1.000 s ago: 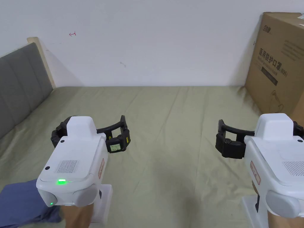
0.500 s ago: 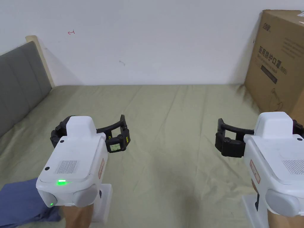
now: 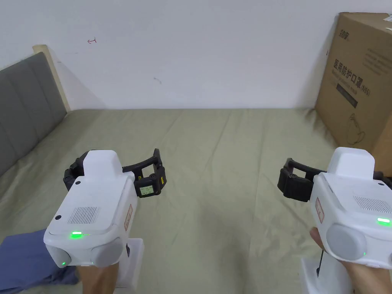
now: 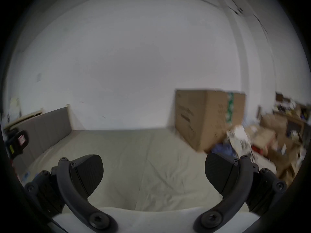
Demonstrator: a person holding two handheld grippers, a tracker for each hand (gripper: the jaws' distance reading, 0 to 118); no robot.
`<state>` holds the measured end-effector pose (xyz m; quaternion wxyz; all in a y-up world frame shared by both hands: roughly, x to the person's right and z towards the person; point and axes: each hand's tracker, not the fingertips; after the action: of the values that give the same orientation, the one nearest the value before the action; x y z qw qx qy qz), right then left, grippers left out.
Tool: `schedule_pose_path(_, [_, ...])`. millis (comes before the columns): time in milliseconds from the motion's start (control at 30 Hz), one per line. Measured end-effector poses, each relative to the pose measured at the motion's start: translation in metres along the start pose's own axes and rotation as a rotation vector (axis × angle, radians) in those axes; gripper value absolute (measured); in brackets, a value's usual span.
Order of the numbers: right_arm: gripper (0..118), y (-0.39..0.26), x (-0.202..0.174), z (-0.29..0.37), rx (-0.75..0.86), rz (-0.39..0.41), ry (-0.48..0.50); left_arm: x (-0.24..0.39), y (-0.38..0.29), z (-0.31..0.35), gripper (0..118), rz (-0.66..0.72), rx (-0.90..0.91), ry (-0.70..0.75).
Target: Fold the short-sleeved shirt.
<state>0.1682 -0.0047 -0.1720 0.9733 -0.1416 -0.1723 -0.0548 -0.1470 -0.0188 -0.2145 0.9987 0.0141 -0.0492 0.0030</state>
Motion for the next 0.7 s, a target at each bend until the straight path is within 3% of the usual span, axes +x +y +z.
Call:
schedule_pose_path(133, [118,-0.001,0.007,-0.01,-0.239,-0.087,0.047,-0.002,0.001,0.002,118,0.003,0.001,-0.002])
schedule_pose_path(333, [116,0.007,0.006,-0.005,-0.364,-0.183,0.045,-0.004,0.003,0.002,118,0.012,0.006,-0.003])
schedule_pose_path(433, [116,0.013,0.006,0.0,-0.367,-0.205,0.055,-0.006,0.004,0.003,118,0.015,0.009,-0.002])
schedule_pose_path(700, [116,0.017,0.003,0.006,-0.284,-0.168,0.076,-0.007,0.003,0.002,118,0.021,0.009,0.0])
